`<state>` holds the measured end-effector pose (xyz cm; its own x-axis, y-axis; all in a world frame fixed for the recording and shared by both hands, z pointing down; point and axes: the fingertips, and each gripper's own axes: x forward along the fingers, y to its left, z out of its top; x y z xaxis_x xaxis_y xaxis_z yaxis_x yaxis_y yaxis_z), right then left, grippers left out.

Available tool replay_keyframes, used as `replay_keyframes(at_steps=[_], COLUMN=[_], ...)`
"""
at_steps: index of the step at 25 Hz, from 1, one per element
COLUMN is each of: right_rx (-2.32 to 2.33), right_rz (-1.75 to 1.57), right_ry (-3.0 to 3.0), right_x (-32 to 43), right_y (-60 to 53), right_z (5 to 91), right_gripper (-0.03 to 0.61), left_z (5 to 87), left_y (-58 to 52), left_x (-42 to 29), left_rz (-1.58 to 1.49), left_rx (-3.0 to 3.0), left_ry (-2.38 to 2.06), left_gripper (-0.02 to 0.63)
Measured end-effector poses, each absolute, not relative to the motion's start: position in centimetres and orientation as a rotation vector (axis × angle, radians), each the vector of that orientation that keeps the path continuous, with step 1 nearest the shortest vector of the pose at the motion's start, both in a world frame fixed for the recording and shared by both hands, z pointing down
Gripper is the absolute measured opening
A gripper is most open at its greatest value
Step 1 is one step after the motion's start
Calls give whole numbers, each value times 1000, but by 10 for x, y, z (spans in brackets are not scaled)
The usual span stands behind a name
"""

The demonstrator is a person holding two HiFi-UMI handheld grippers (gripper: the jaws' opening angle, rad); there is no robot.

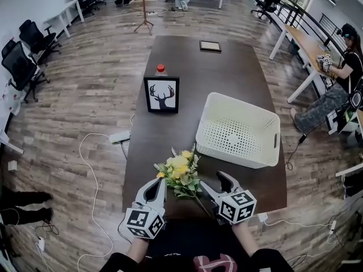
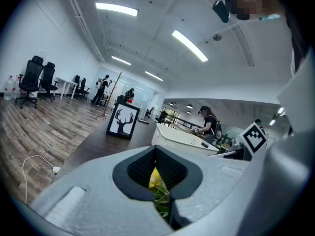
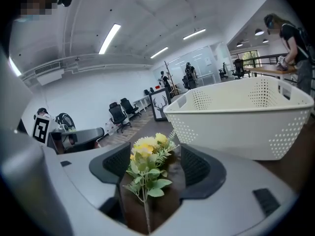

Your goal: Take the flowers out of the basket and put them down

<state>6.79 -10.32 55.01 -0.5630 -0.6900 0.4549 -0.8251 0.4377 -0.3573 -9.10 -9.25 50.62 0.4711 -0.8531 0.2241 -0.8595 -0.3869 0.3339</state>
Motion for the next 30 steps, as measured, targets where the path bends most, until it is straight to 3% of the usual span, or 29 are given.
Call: replay_keyframes(at_steps=[14,22,26,30], right_rx=[1378,1407,1410,1408], right_rz=[666,633,627,599], right_ry=[-2416,-2396,-2416,-2413], right_x=[69,72,71,71], right_y=[-88,-87,-88,-89], right_z=[540,539,535,534], right_gripper=[219,132,59,40], left_z=[513,514,514,515], left_y=[-92,-93,-94,-95], left_x=[-78,-70,-68,-66], left_rz=[60,67,71,74], left_rx=[2343,2367,2372,2378], left_ry=[-1371,-1339,-1330,-1324], left_gripper=[8,8,8,8])
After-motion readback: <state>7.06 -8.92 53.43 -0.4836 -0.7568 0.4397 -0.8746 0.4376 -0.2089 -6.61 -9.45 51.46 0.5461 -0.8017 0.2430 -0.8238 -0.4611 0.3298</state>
